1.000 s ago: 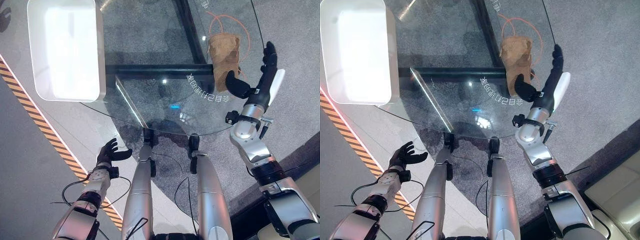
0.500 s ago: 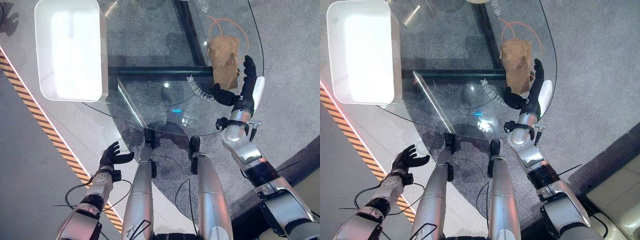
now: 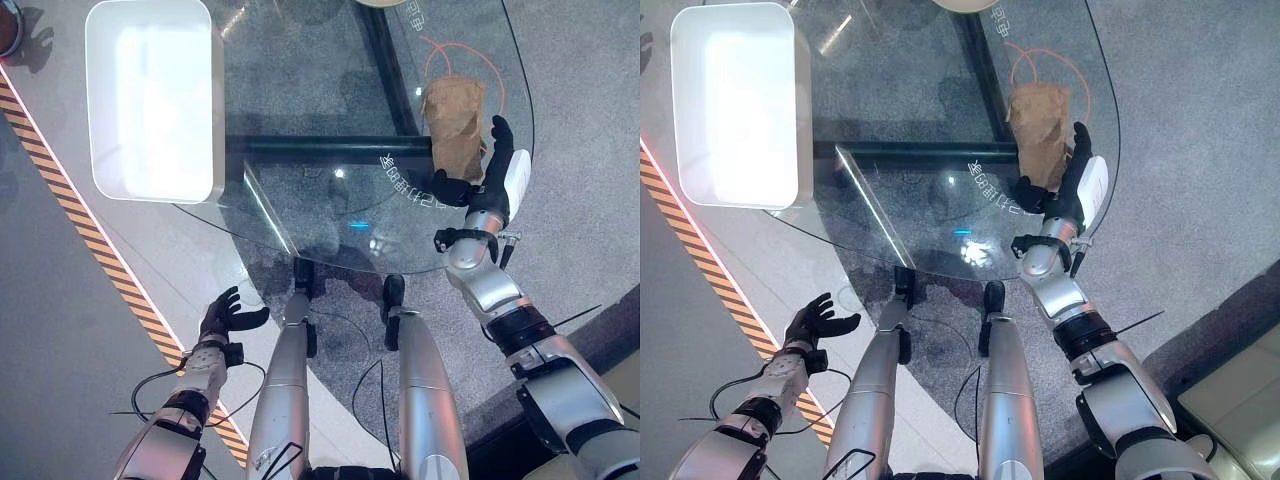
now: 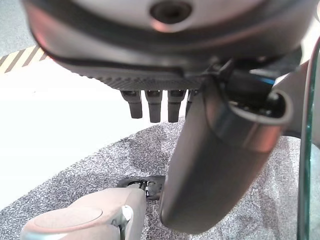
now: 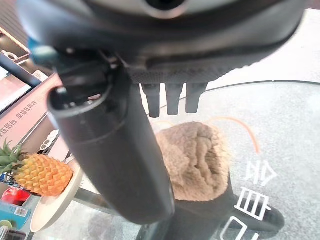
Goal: Wipe the table with a cloth and put it in the basket.
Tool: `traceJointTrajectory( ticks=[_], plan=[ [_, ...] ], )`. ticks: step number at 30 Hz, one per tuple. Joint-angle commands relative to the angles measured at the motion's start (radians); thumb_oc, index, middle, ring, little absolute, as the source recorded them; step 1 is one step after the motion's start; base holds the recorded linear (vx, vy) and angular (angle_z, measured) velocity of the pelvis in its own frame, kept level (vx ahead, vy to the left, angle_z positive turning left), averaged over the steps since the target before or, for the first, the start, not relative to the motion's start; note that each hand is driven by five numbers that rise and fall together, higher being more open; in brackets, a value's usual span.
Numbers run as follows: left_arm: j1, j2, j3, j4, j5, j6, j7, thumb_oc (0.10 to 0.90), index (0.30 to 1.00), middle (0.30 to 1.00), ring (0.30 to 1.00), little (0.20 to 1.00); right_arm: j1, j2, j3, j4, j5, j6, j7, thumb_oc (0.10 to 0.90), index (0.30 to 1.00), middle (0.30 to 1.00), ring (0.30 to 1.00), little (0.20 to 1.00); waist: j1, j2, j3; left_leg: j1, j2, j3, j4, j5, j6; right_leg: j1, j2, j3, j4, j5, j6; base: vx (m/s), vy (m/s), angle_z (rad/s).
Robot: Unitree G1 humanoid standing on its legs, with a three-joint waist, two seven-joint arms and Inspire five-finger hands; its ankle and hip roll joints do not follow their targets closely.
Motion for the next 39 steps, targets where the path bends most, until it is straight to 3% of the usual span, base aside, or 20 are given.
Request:
traceJointTrajectory(
  ticks=[1, 24, 39],
  plan=[
    [0.026, -0.019, -0.025, 0.042, 0.018, -0.010, 0.019, 0.800, 0.900, 0.900, 0.900, 0.900, -0.077, -0.038, 0.013, -0.019, -0.023, -0.019, -0.039, 0.800, 0.900, 0.900, 0.900, 0.900, -0.001, 0.021, -0.020, 0.022, -0.083, 0.086, 0.145, -0.186, 0.083, 0.056, 0.041, -0.049, -0.213, 0.113, -0.015, 0.00, 0.000, 0.00],
    [0.007, -0.021, -0.054, 0.031, 0.029, 0.012, 0.011, 0.800, 0.900, 0.900, 0.900, 0.900, -0.219, -0.033, 0.086, 0.136, -0.001, 0.075, 0.019, 0.800, 0.900, 0.900, 0.900, 0.900, 0.029, 0.044, -0.020, 0.034, -0.095, 0.077, 0.136, -0.179, 0.084, 0.063, 0.034, -0.062, -0.211, 0.114, -0.017, 0.00, 0.000, 0.00],
    [0.003, -0.022, -0.070, 0.031, 0.021, 0.011, 0.008, 0.800, 0.900, 0.900, 0.900, 0.900, -0.254, -0.030, 0.121, 0.218, -0.003, 0.141, -0.007, 0.800, 0.900, 0.900, 0.900, 0.900, 0.038, 0.054, -0.020, 0.035, -0.097, 0.076, 0.138, -0.178, 0.086, 0.059, 0.030, -0.066, -0.205, 0.117, -0.016, 0.00, 0.000, 0.00]
  ],
)
